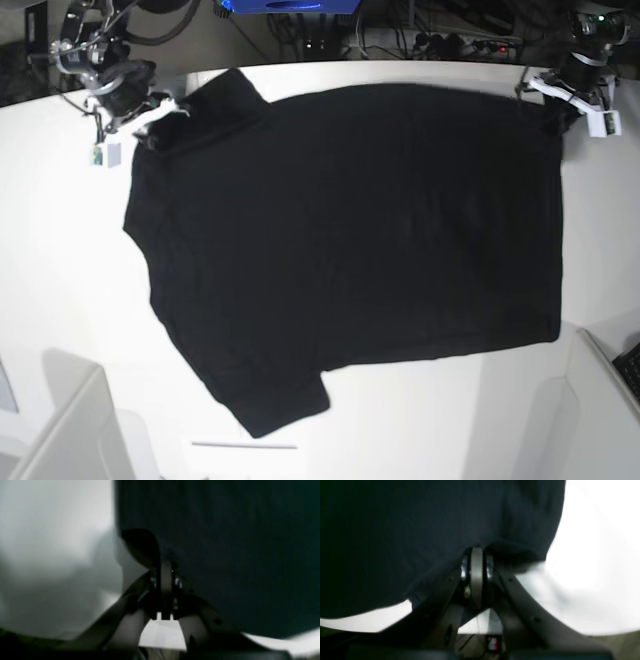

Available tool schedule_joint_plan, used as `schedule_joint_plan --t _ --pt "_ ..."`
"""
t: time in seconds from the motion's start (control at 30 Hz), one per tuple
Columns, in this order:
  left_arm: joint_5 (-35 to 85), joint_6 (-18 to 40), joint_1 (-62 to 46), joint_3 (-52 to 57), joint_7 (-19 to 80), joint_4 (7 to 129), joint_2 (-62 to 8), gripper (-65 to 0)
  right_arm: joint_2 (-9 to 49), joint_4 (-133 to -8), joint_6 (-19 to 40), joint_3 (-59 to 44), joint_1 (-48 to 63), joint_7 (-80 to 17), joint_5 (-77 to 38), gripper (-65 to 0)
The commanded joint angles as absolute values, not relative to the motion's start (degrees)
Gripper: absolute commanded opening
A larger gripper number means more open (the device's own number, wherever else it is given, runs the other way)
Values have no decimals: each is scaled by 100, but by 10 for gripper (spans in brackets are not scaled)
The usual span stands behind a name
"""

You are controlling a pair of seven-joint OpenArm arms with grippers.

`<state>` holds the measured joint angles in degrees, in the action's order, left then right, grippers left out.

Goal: Fold the T-shirt properly
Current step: 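Lift the collar edge with both grippers and pull it toward the hem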

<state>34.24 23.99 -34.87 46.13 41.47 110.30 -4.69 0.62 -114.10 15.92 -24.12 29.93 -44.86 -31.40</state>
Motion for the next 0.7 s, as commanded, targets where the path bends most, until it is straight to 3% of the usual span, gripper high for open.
schedule_joint_plan --t 0.0,0.23,0.67 --pt "3451 2387 -3442 4778 4057 11125 -470 -650 127 -11521 1622 -2440 2932 -4374 -3213 -650" --pt "3407 2387 -2826 4936 4796 11108 -497 -650 259 -11512 1622 -2448 2237 -4927 -3213 -650" --pt "3407 1921 -2264 4884 4831 11081 -497 -650 277 -11398 1613 -2440 848 -5982 -3178 -650"
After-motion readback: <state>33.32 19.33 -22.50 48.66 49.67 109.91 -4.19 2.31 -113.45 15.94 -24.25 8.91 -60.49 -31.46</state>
